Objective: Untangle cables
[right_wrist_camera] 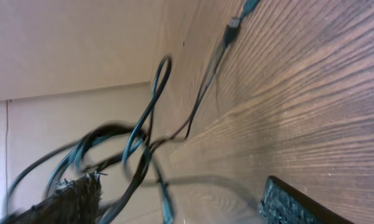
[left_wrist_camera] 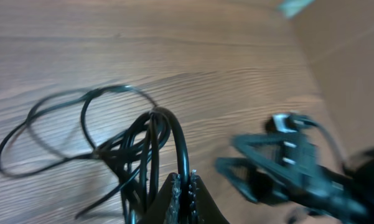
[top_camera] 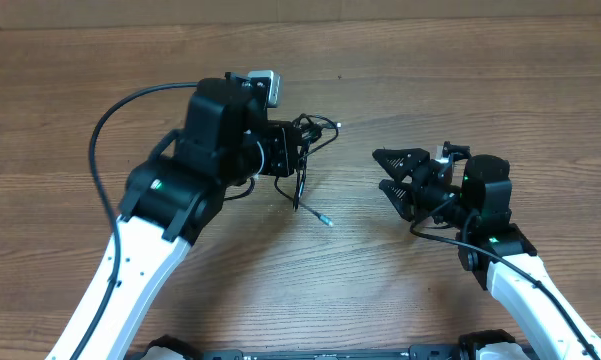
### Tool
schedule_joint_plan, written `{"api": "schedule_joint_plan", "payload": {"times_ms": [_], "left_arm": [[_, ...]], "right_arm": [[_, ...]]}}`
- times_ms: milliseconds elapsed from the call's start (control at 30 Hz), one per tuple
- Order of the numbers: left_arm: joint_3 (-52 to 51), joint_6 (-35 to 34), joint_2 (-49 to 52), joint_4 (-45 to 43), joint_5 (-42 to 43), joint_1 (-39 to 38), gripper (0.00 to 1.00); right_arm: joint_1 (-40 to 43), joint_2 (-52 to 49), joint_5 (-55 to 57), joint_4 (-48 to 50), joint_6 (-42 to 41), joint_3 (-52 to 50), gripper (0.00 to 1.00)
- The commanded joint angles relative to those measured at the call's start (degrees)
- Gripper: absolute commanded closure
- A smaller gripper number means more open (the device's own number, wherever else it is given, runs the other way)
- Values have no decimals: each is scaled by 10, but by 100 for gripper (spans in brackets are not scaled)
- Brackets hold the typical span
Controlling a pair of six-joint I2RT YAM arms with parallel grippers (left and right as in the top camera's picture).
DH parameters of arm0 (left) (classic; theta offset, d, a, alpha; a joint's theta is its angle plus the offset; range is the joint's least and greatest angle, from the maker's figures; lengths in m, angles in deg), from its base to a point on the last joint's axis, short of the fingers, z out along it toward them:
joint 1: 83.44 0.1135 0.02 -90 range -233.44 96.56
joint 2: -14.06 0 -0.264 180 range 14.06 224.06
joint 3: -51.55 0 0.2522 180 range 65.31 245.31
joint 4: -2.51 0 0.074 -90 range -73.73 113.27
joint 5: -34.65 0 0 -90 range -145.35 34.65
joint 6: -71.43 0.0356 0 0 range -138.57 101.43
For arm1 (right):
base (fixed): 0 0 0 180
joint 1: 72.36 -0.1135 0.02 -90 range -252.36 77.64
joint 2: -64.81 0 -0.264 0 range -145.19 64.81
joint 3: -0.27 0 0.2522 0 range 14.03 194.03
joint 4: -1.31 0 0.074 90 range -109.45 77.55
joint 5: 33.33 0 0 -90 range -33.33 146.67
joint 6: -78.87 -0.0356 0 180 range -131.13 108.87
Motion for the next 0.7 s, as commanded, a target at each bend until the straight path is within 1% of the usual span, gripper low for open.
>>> {"api": "schedule_joint_plan", "payload": {"times_ms": [0,67,133,167,233,433,500,533,567,600,633,667], "left_arm": [[10,12,-32,-5,65,-7,96],[10,11,-35,-8,68,-20,96],[10,9,-34,-16,68,-34,96],[10,7,-34,-21,68,-40,96],[10,5,-34,-34,69,-57,96],[10,5,-34,-69,60,-102,96],[10,5,-34,-70,59,-108,96],[10,5,-34,-69,59,-112,96],[10,5,-34,-69,59,-113,96],[10,7,-34,-68,47,-113,96],[10,7,-34,-66,35,-113,96],[10,7,-34,-63,21,-113,96]], "right_arm": [[-12,-1,28,37,-51,4,25],[-15,-1,19,53,-63,4,30],[-24,-1,20,58,-63,4,39],[-29,-1,23,58,-63,4,41],[-36,-1,33,58,-63,4,43],[-41,-1,35,58,-63,4,44],[-41,-1,35,58,-63,4,53],[-41,-1,35,57,-63,4,66],[-41,-1,34,57,-63,4,75],[-41,-1,26,57,-63,4,92],[-41,-1,23,56,-63,4,96],[-41,-1,18,56,-63,4,96]]}}
